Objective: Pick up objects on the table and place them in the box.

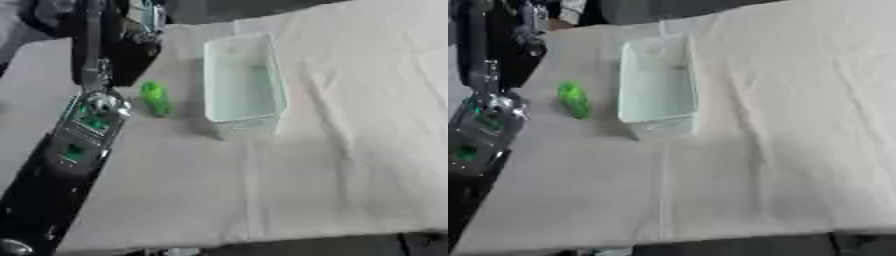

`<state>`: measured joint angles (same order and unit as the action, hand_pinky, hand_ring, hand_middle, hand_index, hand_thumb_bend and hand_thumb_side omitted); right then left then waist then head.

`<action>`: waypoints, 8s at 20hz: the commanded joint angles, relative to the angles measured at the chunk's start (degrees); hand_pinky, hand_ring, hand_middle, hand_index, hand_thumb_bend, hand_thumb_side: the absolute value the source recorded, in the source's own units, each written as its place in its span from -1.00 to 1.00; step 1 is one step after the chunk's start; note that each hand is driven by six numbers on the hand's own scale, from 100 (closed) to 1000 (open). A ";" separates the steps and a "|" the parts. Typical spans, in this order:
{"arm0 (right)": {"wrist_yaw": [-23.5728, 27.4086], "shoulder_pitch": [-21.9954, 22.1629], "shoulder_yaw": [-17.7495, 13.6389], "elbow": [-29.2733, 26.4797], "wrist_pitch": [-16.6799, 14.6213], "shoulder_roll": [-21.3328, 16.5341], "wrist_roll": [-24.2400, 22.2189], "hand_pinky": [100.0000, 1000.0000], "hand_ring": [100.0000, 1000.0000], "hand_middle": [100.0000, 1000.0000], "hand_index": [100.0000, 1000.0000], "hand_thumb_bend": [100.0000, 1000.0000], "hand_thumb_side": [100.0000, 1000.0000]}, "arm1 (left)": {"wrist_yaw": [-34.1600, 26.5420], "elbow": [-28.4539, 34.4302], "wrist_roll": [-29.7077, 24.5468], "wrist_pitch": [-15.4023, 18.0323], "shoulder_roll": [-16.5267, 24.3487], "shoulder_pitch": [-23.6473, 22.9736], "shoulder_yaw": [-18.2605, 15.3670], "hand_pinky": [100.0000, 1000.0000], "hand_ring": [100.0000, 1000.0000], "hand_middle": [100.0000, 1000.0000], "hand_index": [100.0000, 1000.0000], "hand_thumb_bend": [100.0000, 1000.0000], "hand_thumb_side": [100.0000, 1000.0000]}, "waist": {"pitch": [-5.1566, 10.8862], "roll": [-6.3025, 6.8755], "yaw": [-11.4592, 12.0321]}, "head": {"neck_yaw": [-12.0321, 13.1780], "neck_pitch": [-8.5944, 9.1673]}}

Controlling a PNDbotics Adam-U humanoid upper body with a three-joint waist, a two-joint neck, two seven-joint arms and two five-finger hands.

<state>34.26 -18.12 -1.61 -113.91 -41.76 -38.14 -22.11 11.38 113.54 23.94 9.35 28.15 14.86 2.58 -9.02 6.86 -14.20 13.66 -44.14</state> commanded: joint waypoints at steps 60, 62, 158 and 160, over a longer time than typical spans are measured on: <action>1.54 -1.14 0.43 -0.68 0.33 -1.96 -4.91 0.28 0.52 0.66 0.76 -1.00 0.06 | 3.33 -15.05 -43.79 -12.12 24.76 -4.98 1.84 0.41 0.53 0.95 1.00 0.40 0.11 | 1.91 1.56 -2.06 | 1.51 0.02; 1.57 -1.17 0.45 -0.68 0.32 -1.95 -5.01 0.28 0.52 0.66 0.76 -1.00 0.05 | 3.60 -15.61 -44.57 -12.10 25.03 -4.82 2.05 0.42 0.53 0.95 1.00 0.43 0.08 | 1.89 1.57 -2.09 | 1.47 0.02; 3.22 -2.57 1.45 -0.68 1.22 -1.78 -8.32 0.30 0.52 0.66 0.77 -1.00 0.02 | 24.29 -36.09 -74.13 -4.66 28.33 13.05 4.17 0.98 1.00 1.00 1.00 1.00 0.17 | 1.69 2.32 -3.66 | 1.89 0.02; 3.31 -2.69 1.52 -0.68 1.25 -1.75 -8.44 0.30 0.52 0.66 0.77 -1.00 0.02 | 24.88 -37.36 -75.34 -3.95 27.89 13.65 4.73 0.98 1.00 1.00 1.00 1.00 0.21 | 1.66 2.34 -3.75 | 1.93 0.02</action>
<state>37.22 -19.69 0.18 -113.91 -37.00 -38.31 -26.87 35.62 76.61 -50.95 4.96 54.66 27.51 7.61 -8.00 9.49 -17.94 15.59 -44.15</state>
